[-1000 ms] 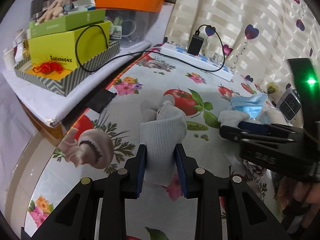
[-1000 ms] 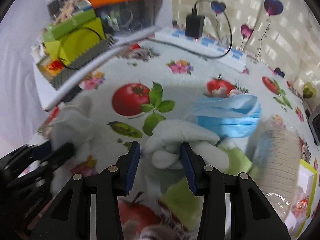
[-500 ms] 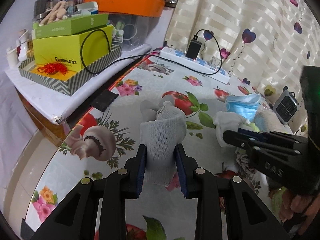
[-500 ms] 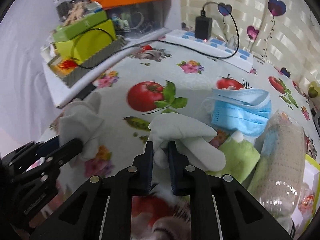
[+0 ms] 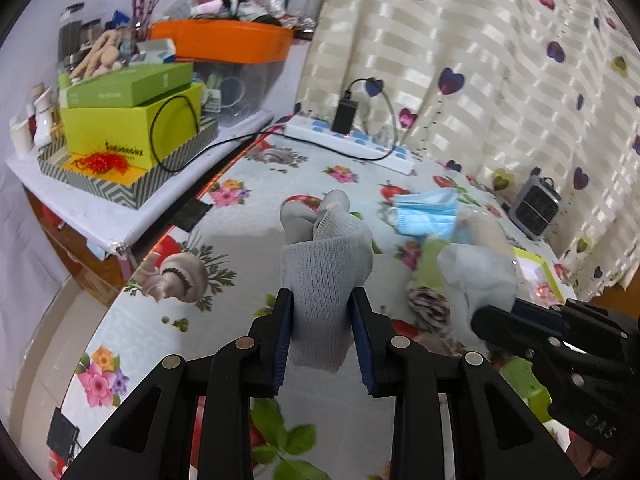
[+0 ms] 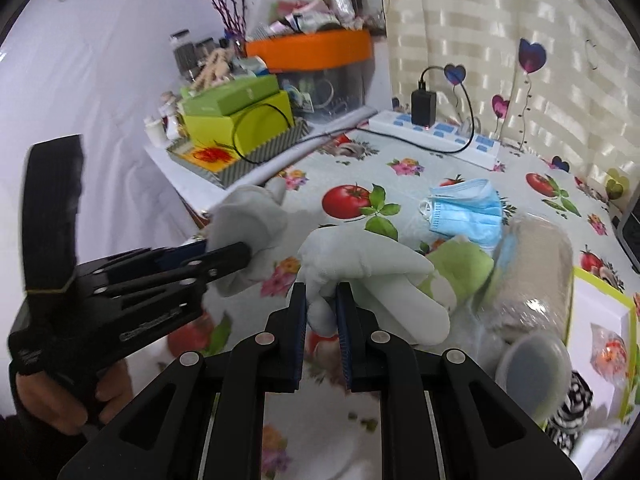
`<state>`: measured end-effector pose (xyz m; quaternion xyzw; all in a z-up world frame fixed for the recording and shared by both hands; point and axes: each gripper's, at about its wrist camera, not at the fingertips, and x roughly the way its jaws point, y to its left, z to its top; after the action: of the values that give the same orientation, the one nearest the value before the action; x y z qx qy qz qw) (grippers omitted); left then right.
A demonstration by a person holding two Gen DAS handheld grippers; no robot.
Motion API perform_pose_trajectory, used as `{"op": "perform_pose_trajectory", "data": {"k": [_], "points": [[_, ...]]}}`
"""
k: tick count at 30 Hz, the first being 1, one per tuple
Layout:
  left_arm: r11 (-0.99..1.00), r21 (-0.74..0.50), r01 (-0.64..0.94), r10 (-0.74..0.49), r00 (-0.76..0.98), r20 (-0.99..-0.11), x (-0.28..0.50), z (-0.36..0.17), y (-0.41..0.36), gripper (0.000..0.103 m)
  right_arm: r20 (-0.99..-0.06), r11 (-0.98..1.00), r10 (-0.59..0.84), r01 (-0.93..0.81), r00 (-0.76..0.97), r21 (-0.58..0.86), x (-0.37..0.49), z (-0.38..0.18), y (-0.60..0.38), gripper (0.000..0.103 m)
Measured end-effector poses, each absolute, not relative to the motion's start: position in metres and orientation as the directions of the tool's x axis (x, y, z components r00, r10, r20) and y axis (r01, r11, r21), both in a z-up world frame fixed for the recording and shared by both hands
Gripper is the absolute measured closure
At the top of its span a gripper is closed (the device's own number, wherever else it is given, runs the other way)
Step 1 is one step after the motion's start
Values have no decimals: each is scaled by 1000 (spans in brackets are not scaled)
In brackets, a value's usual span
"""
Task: Organize soft objects
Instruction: 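Carry the white sock and white gloves over the white box with both tools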
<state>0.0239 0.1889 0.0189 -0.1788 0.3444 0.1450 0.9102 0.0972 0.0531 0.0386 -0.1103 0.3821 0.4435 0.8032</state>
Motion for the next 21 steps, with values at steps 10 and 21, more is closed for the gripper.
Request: {"op": "perform_pose_trajectory", "data": {"k": [10, 21], "points": [[922, -223, -316, 98, 747, -657, 7, 36, 148, 75, -644, 584, 677, -792, 356, 176, 63, 59, -2, 88], [941, -216, -260, 59, 756, -652, 3, 43, 120, 75, -607, 601, 695, -774, 386, 196, 48, 62, -42, 88]]}}
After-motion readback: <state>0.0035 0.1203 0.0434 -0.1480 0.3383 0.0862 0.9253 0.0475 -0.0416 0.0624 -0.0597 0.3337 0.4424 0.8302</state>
